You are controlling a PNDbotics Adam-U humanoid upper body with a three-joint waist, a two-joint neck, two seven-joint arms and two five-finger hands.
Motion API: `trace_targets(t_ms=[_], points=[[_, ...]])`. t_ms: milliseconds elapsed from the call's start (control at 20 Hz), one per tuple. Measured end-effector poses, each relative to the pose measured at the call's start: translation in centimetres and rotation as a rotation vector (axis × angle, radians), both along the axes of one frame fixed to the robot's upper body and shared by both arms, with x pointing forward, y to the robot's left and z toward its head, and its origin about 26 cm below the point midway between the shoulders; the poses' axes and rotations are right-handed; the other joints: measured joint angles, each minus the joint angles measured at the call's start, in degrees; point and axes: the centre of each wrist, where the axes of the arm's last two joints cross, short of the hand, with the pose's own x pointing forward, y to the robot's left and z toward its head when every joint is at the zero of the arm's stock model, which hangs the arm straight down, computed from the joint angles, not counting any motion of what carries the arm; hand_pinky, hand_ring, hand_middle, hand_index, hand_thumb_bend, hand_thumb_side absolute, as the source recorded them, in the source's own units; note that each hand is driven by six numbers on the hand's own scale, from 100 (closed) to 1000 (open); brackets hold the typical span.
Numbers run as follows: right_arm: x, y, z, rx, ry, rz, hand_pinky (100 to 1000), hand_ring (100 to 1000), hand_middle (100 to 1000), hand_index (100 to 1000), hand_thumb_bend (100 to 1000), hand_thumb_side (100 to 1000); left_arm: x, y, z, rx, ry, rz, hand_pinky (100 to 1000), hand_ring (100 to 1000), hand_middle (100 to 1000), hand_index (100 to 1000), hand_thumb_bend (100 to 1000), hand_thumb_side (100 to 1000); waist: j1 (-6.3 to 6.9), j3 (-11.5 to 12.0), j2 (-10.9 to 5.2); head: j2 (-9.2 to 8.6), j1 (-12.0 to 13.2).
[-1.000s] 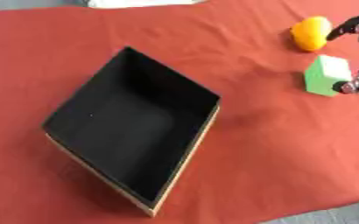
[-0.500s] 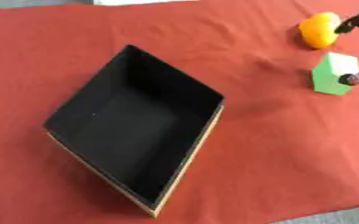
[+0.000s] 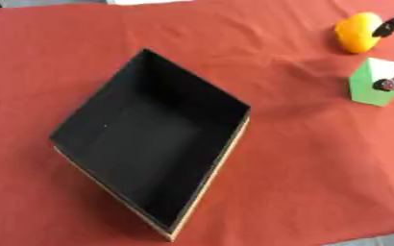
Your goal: Pick up objects on the table and place them in the box.
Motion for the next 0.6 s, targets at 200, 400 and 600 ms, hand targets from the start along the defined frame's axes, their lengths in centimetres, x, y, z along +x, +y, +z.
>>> trace_targets(t_ms=[200,400,600], points=[[0.3,-0.6,-0.5,0.019,0.017,-0.019,959,1000,895,938,480,135,0.0,0.0,0.0,0.001,0.001,0.000,527,813,686,810,100,583,0.25,0.0,0.13,-0.24,-0.1],[0.5,-1.1,-0.7,0.032,0.027,-0.029,956,1000,892,932,474,129,0.0,0.0,0.0,0.002,0.002,-0.001,527,813,686,810,100,582,0.26,0.0,0.28,-0.42,-0.2],[0.6,-1.2,-0.9,0.043,0.038,-0.033,955,1000,889,928,481,138,0.0,0.0,0.0,0.003,0.004,0.000,527,813,686,810,100,583,0.27,-0.1,0.29,-0.44,-0.3]])
